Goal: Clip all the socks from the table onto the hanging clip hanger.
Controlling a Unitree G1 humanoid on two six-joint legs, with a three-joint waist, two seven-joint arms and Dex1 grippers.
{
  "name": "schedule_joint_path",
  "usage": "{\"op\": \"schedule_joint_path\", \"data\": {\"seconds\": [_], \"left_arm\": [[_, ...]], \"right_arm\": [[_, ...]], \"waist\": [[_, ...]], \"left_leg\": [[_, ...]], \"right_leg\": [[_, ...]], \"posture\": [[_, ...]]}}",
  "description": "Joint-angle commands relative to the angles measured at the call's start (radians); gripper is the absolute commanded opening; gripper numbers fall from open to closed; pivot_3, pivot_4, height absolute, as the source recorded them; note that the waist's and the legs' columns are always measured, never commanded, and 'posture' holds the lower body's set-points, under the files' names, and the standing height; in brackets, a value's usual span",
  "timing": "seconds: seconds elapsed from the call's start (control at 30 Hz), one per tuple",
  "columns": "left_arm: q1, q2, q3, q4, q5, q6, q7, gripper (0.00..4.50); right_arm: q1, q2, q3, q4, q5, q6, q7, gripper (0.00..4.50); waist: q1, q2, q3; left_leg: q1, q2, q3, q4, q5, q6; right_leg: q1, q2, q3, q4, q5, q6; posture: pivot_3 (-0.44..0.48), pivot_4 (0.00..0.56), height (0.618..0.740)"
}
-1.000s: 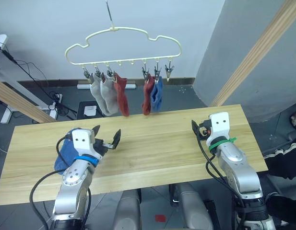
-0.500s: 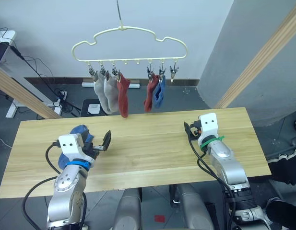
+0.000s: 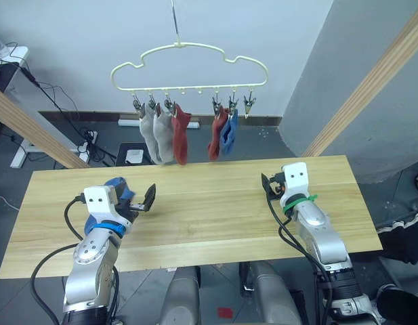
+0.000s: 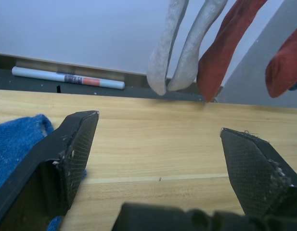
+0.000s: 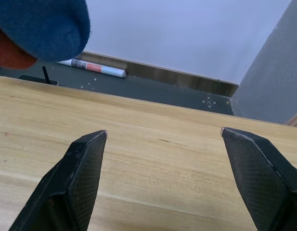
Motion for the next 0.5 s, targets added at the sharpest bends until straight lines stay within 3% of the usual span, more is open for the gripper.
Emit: {"op": "schedule_joint_path", "data": {"seconds": [0.03,0.5], "left_arm": [[0.001,-0.001,0.002,-0.014,0.01,-0.015,0.006,4.5],[0.018,-0.005,-0.002,-0.043,0.0,-0.016,-0.011,4.5]], "right_arm": [[0.01,-0.001,-0.022,-0.043,-0.007,-0.025,-0.014,3.97],[0.023,-0.011,-0.022,-0.066,-0.007,-0.023,-0.009,3.97]], "waist": [[0.0,0.0,-0.002],[-0.002,0.0,-0.023]], "left_leg": [[0.002,0.0,0.0,0.0,0.0,0.0],[0.004,0.0,0.0,0.0,0.0,0.0]], "right_leg": [[0.002,0.0,0.0,0.0,0.0,0.0],[0.004,0.0,0.0,0.0,0.001,-0.002]], "posture": [[0.081,0.26,0.74],[0.076,0.252,0.74]]}}
